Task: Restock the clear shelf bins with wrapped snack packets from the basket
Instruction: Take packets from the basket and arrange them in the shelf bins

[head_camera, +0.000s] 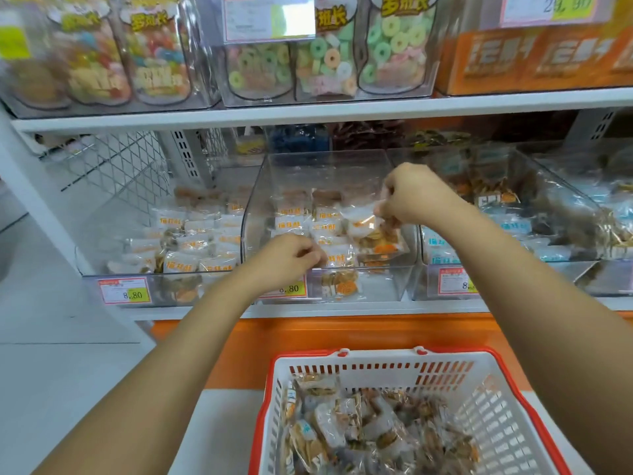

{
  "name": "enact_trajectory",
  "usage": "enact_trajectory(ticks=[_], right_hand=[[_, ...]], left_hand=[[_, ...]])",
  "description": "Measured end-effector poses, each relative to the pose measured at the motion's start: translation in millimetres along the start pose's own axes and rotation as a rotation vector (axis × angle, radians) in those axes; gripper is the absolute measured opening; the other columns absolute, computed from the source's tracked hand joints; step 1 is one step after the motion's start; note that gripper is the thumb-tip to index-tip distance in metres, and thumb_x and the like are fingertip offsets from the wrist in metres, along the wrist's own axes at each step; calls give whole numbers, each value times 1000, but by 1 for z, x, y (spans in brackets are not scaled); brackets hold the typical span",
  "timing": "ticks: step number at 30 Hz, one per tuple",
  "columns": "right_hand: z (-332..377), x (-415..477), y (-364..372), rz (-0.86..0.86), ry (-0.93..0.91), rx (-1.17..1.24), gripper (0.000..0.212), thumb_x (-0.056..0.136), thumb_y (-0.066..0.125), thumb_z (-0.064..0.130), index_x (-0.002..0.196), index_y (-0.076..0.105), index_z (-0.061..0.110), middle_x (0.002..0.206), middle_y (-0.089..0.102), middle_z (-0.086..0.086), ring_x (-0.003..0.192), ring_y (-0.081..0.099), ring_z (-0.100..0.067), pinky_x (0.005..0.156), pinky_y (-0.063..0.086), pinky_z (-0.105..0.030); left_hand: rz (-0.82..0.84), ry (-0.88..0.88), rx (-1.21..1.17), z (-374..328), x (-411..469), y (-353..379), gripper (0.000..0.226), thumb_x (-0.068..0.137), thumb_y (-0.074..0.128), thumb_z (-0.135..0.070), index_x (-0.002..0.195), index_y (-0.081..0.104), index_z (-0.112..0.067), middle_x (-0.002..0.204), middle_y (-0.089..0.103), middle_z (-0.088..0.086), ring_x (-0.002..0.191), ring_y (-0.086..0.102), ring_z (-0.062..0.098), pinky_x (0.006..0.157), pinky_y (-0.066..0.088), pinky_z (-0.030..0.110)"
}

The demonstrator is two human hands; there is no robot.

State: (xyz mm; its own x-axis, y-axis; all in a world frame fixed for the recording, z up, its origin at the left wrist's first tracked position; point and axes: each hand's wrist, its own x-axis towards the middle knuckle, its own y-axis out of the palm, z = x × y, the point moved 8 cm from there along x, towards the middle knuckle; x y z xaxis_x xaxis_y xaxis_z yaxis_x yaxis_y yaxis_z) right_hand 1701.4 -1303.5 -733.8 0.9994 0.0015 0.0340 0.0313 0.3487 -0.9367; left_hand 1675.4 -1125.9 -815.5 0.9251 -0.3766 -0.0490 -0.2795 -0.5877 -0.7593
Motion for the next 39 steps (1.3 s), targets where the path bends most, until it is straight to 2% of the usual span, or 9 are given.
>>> enact_trajectory(ticks=[6,11,14,17,21,27,32,36,39], right_hand=[[15,-2,41,227,64,-433,17,94,47,3,101,62,1,99,60,-12,103,61,-29,81,49,-31],[7,3,65,455,132,-586,21,97,45,4,81,60,3,96,52,-5,93,52,-22,83,44,-29],[8,9,70,365,94,-529,26,94,48,1,117,61,0,113,60,-9,102,58,-27,81,45,-31],[6,11,65,142,91,-421,30,92,46,-4,117,62,1,123,61,-14,111,59,-30,75,43,-31],[10,-3,53,-42,30,-347,42,90,50,-5,131,43,0,133,44,-19,117,53,-35,86,46,-37],[0,-99,59,-312,-227,-173,19,98,46,28,84,41,17,68,44,0,61,45,-22,53,29,-29],[-53,-156,197,204,-111,-176,25,95,50,40,84,45,18,71,48,5,66,52,-16,55,38,-26],[-99,-224,313,871,3,25,55,85,69,28,130,45,10,120,56,-5,102,60,-27,76,48,-31],[-115,-254,341,920,11,1,29,85,64,12,112,54,10,117,57,-10,103,57,-28,81,47,-34]], left_hand=[[302,-37,-15,-32,28,45,35,101,42,-36,110,69,-15,109,69,-1,92,63,12,80,50,28],[514,-283,-61,-10,43,67,30,102,38,-35,95,59,-14,109,61,2,65,51,11,63,43,26],[425,-286,-40,-8,45,60,30,101,43,-29,110,61,-6,98,66,2,71,57,14,69,48,29],[312,-273,-13,-11,42,52,27,100,46,-26,96,64,-7,79,65,3,67,57,17,65,47,29],[-87,42,172,-34,24,23,24,97,49,-21,85,64,-8,71,61,-1,66,55,14,59,39,27],[-550,417,-151,-52,-79,18,36,96,48,-23,63,52,-9,55,48,4,53,45,15,52,33,23],[-102,119,41,32,-108,112,43,98,51,-24,58,49,-8,54,54,0,46,42,15,48,27,24],[293,-113,166,110,-150,178,25,97,49,-20,79,62,-8,72,60,-4,58,50,12,53,31,20],[389,-184,285,128,-164,190,20,96,50,-17,99,67,-7,83,60,-2,74,53,12,62,34,19]])
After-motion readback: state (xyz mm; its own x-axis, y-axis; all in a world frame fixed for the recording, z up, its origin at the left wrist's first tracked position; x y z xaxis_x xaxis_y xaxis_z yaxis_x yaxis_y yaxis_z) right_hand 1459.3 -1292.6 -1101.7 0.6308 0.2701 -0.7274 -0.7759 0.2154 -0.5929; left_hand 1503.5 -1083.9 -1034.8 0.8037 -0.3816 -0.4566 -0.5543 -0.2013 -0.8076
